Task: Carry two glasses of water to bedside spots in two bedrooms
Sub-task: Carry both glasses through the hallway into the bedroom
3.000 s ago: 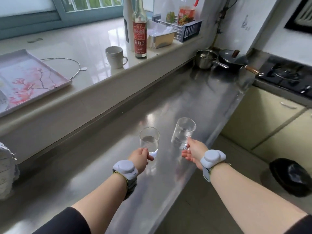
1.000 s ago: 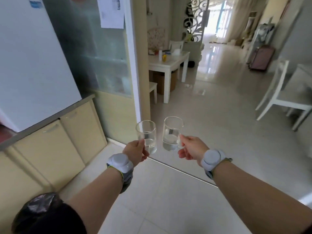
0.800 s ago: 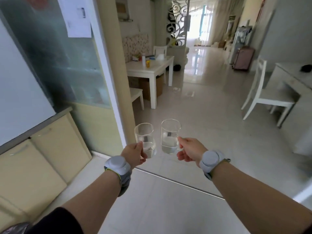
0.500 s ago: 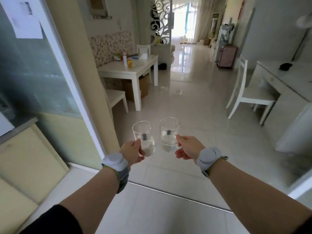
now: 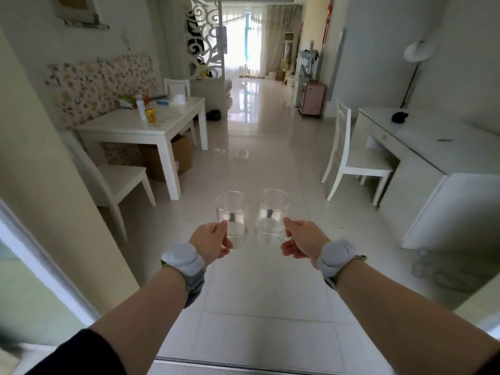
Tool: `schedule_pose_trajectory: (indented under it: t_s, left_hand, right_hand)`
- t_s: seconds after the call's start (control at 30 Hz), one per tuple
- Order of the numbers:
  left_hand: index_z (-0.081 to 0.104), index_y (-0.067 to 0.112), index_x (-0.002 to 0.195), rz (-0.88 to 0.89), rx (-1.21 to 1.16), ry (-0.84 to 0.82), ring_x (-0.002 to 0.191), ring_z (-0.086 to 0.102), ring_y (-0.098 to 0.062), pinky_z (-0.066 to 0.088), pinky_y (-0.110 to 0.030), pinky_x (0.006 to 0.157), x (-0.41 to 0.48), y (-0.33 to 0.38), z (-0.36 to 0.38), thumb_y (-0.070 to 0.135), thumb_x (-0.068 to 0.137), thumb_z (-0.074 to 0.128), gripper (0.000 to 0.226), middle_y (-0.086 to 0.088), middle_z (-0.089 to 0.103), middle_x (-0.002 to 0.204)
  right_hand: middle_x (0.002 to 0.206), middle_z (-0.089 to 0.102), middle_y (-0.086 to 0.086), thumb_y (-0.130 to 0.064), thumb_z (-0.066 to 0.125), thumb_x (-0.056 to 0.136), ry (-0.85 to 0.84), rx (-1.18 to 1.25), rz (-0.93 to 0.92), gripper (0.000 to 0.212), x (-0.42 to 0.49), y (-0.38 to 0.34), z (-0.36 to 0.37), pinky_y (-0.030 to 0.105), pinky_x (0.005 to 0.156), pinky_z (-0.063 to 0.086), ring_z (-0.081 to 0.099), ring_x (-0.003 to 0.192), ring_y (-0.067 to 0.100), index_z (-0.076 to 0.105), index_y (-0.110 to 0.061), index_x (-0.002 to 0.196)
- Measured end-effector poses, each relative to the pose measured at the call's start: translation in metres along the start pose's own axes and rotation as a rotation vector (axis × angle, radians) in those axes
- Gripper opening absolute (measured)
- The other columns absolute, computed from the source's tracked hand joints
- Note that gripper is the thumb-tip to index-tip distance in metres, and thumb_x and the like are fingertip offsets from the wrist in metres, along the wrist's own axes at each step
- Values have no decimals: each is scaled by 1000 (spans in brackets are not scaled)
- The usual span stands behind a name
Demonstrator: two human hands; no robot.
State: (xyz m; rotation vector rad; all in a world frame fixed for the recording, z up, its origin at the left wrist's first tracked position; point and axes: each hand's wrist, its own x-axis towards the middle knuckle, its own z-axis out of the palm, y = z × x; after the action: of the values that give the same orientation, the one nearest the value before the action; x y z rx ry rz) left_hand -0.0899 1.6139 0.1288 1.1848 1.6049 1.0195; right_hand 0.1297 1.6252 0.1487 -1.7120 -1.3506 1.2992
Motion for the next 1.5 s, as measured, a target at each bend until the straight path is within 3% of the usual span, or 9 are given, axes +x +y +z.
schedule_pose_trajectory:
  t_s: [0.33,0.5,0.8,1.07,1.37,1.5]
  left_hand:
    - [59,11,70,14,-3,-58,54,59,-21,53,-33,61,154,50,49,32,93,43,35,1,64,51]
    - [60,7,77,-7,25,-30,57,61,-21,55,-34,67,239,75,95,33,94,43,35,-5,66,63]
    - [58,11,74,-81,-27,46,58,62,-21,56,-31,64,361,131,140,35,93,45,33,-3,66,63]
    - [56,12,74,-59,-37,34,57,59,-22,53,-29,61,493,152,147,33,94,43,32,-6,64,64]
    - [57,14,71,-9,-20,-32,61,59,-23,55,-39,76,662,183,143,32,95,41,34,-7,63,64]
    - [56,16,70,37,2,-28,59,60,-21,55,-35,69,718,193,150,33,94,42,33,-5,64,62]
  right_hand:
    - [68,67,10,-42,41,94,79,40,32,37,130,-35,-47,26,53,46,62,55,20,49,-13,73]
    - [70,68,11,-42,40,94,40,-7,5,37,226,-49,-90,26,54,46,63,56,21,49,-12,73]
    - [73,67,13,-40,42,94,-7,-32,-33,36,362,-99,-143,26,53,46,60,56,21,50,-12,74]
    - [67,67,11,-41,43,94,3,-20,-36,36,500,-140,-151,26,50,44,61,52,20,51,-12,73]
    - [67,67,11,-41,42,94,55,-68,10,36,645,-191,-145,26,51,45,62,55,21,51,-13,72]
    - [69,67,12,-40,42,94,72,-29,27,36,690,-209,-151,27,52,45,61,55,22,50,-12,72]
